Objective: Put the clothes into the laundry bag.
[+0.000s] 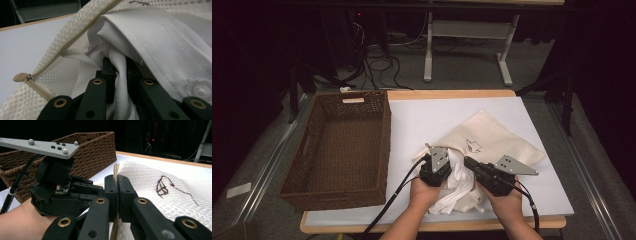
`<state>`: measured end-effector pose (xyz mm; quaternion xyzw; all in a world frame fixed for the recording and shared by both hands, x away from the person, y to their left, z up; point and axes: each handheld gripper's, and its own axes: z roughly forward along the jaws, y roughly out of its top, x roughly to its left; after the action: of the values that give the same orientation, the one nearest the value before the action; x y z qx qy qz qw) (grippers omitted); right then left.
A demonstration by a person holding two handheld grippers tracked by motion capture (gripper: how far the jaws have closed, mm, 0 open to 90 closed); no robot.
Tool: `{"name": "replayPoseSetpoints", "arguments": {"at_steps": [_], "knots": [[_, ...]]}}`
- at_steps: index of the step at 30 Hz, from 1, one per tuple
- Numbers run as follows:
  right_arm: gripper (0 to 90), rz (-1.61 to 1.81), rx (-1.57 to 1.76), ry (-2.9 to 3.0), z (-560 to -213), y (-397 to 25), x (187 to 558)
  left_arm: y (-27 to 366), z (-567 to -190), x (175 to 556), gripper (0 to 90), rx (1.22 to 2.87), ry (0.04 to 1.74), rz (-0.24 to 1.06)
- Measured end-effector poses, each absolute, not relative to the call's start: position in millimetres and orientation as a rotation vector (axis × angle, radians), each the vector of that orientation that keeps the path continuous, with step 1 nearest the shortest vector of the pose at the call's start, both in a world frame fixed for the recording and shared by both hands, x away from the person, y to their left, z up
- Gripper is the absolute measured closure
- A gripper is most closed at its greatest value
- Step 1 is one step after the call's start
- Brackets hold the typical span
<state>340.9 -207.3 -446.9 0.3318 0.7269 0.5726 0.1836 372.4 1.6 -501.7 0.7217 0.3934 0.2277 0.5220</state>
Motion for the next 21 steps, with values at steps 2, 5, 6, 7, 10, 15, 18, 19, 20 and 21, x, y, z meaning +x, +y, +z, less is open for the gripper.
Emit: {"name": "replayPoseSetpoints", "arguments": {"at_steps": [2,5,6,7,10,15,18,19,20,21], "knots": [[88.0,1.607,0.930,2.053,-446,-210,340,8,-500,367,71.7,1.690,0.929,0.554],[87.9,1.599,0.928,2.053,-446,-214,339,20,-495,357,64.2,1.672,0.905,0.588],[87.9,1.593,0.929,2.053,-446,-215,338,25,-493,353,62.7,1.665,0.899,0.598],[87.9,1.593,0.929,2.053,-446,-216,338,29,-491,350,61.8,1.664,0.896,0.600],[87.9,1.588,0.933,2.051,-446,-219,338,42,-487,341,58.2,1.655,0.894,0.591],[87.9,1.574,0.939,2.041,-446,-223,337,53,-491,320,49.3,1.624,0.880,0.615],[87.9,1.562,0.961,2.032,-445,-229,335,49,-494,316,42.7,1.635,0.878,0.595],[88.0,1.563,0.968,2.026,-445,-232,335,47,-493,315,41.3,1.639,0.872,0.597],[88.0,1.564,0.968,2.022,-444,-234,334,45,-494,315,40.7,1.636,0.861,0.588],[88.0,1.565,0.972,2.018,-444,-236,333,43,-495,315,39.6,1.637,0.850,0.575]]}}
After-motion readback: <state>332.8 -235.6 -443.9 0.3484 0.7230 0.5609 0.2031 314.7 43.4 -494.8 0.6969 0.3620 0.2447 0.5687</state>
